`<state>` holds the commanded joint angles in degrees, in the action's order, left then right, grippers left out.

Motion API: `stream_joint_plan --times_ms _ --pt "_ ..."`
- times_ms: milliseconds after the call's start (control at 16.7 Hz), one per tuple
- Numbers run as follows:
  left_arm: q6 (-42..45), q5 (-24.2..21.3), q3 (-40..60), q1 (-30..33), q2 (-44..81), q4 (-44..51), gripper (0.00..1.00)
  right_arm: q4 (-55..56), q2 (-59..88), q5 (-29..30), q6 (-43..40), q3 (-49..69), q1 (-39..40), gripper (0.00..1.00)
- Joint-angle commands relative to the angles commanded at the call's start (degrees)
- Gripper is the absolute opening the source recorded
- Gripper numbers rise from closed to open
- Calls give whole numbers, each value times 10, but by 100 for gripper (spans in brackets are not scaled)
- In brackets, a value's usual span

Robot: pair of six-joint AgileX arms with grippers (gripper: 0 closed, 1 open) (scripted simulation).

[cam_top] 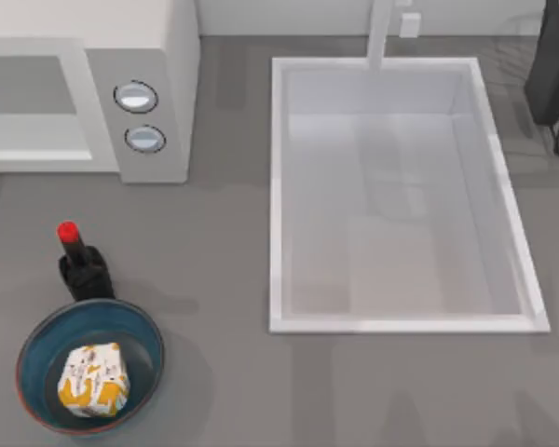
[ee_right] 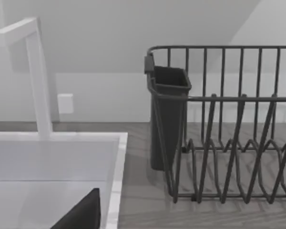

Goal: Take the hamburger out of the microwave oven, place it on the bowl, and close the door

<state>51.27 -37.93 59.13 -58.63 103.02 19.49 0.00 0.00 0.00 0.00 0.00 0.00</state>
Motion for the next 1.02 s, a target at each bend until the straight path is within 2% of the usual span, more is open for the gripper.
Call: stream_joint_plan --times_ms 480,720,840,1020 --pt "-101 47 -188 93 -159 -84 0 0 0 0 0 0 0 100" --pt "-111 52 -201 102 -172 -92 0 0 0 0 0 0 0 100" --pt "-112 51 -199 87 -172 -89 0 0 0 0 0 0 0 100" --pt "-152 78 -234 127 -213 -100 0 0 0 0 0 0 0 100"
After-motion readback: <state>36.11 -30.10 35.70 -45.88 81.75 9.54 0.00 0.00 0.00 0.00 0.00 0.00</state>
